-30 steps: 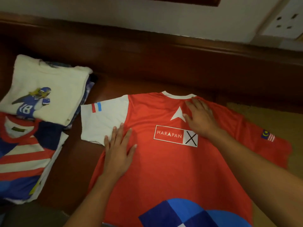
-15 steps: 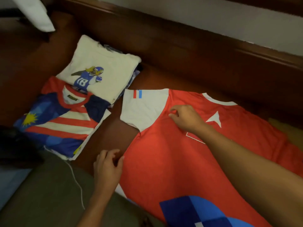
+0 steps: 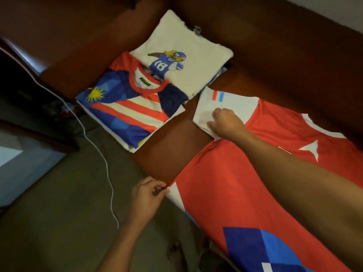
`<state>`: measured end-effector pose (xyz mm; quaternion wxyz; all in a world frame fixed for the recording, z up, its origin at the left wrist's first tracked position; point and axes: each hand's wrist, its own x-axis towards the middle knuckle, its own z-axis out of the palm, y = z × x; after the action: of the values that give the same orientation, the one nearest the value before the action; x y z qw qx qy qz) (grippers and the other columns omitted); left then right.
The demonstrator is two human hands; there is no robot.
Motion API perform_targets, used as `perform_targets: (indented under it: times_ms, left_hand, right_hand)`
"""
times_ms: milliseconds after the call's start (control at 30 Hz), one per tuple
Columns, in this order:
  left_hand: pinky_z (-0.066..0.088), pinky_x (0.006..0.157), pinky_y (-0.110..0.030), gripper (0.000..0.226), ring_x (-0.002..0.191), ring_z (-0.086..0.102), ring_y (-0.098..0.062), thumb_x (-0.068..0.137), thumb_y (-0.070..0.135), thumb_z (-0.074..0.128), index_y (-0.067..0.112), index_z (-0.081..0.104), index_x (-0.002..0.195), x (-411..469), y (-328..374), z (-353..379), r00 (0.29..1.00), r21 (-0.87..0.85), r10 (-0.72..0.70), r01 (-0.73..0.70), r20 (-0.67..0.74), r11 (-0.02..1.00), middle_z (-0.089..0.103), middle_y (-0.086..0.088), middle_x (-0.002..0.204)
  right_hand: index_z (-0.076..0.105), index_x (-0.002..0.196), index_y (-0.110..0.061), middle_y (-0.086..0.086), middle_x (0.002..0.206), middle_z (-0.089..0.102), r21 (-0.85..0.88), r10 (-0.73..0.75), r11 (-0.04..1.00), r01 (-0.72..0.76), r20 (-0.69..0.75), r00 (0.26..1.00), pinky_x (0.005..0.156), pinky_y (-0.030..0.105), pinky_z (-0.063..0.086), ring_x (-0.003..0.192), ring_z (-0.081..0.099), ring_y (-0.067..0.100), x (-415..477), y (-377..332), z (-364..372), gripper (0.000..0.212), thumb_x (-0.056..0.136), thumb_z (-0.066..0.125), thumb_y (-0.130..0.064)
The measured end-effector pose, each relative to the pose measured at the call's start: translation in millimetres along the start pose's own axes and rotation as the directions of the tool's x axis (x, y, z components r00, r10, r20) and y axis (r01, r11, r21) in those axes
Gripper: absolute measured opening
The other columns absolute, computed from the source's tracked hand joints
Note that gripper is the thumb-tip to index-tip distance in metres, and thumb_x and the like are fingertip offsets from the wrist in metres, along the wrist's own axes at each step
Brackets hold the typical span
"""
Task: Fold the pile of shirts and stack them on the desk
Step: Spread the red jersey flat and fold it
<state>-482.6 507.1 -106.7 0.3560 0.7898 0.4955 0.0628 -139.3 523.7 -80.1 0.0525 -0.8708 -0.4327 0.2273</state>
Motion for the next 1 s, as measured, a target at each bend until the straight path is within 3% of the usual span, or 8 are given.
perform_targets:
  times_ms: [67,200,300,433,500,633,800,1000]
  left_hand:
    - [0.044,0.071,-0.013,0.016,0.081,0.058,-0.001,0.075,0.021,0.088,0.029,0.079,0.086,-4.6,0.6,2.0,1.000,0.007,0.007,-0.008,0.011,1.000,0.063,0.020,0.081]
    - [0.051,0.084,-0.035,0.016,0.092,0.060,-0.011,0.084,0.021,0.081,0.024,0.077,0.099,-14.1,3.8,7.3,0.997,-0.023,-0.070,0.071,0.039,0.997,0.054,0.027,0.086]
    - [0.045,0.079,-0.014,0.019,0.094,0.062,-0.007,0.086,0.027,0.080,0.023,0.075,0.104,-20.3,-2.2,10.6,0.986,-0.094,-0.164,0.162,-0.019,0.982,0.064,0.015,0.095]
    - [0.039,0.071,-0.001,0.014,0.089,0.061,0.005,0.087,0.032,0.078,0.027,0.076,0.100,-24.5,-6.2,10.9,0.976,-0.159,-0.215,0.217,0.031,0.963,0.069,0.012,0.096]
    - [0.038,0.071,0.000,0.010,0.087,0.060,0.006,0.088,0.030,0.077,0.027,0.077,0.097,-25.6,-3.8,11.3,0.981,-0.138,-0.191,0.195,0.038,0.971,0.070,0.013,0.092]
    - [0.037,0.071,0.000,0.006,0.082,0.060,0.005,0.086,0.026,0.080,0.023,0.079,0.091,-24.2,-3.5,13.7,0.987,-0.105,-0.161,0.159,-0.008,0.982,0.070,0.012,0.086]
    - [0.040,0.070,-0.003,0.007,0.084,0.062,0.003,0.087,0.023,0.078,0.029,0.075,0.085,-25.5,-2.5,12.8,0.994,-0.082,-0.110,0.110,0.008,0.991,0.065,0.018,0.081]
    - [0.040,0.065,-0.004,0.014,0.083,0.061,0.004,0.084,0.019,0.078,0.028,0.070,0.077,-25.1,4.9,6.1,0.994,-0.079,-0.104,0.102,-0.028,0.992,0.065,0.018,0.074]
  right_hand:
    - [0.057,0.127,-0.010,0.017,0.127,0.059,-0.009,0.029,1.000,-0.029,-0.050,0.998,0.089,0.040,0.047,0.116,0.056,0.034,3.9,-8.4,0.2,0.044,0.099,0.055,-0.044]
    - [0.055,0.126,-0.009,0.015,0.124,0.062,0.025,0.101,0.995,-0.099,-0.112,0.989,0.077,0.038,0.045,0.108,0.061,0.034,14.2,-29.7,2.7,0.050,0.100,0.051,-0.051]
    - [0.052,0.131,-0.008,0.014,0.123,0.063,0.100,0.190,0.979,-0.179,-0.119,0.975,0.080,0.040,0.051,0.107,0.064,0.034,17.7,-40.2,8.5,0.063,0.096,0.055,-0.059]
    - [0.054,0.132,-0.007,0.012,0.123,0.065,0.131,0.255,0.961,-0.243,-0.087,0.963,0.085,0.039,0.054,0.106,0.066,0.031,24.9,-43.3,8.8,0.048,0.097,0.062,-0.039]
    - [0.057,0.128,-0.007,0.012,0.118,0.067,0.133,0.255,0.961,-0.242,-0.093,0.962,0.082,0.038,0.055,0.100,0.066,0.029,27.8,-44.3,7.0,0.042,0.098,0.062,-0.036]
    - [0.051,0.135,-0.009,0.009,0.123,0.064,0.142,0.258,0.960,-0.239,-0.134,0.957,0.084,0.040,0.054,0.105,0.065,0.031,27.2,-46.9,10.9,0.062,0.095,0.059,-0.056]
    - [0.051,0.136,-0.007,0.014,0.125,0.063,0.130,0.262,0.961,-0.246,-0.129,0.956,0.088,0.039,0.055,0.108,0.064,0.032,28.9,-41.4,11.5,0.041,0.099,0.061,-0.024]
    - [0.059,0.117,-0.005,0.012,0.108,0.063,0.315,0.310,0.915,-0.252,-0.148,0.939,0.071,0.034,0.047,0.098,0.064,0.031,30.0,-23.1,1.4,0.031,0.092,0.061,-0.023]
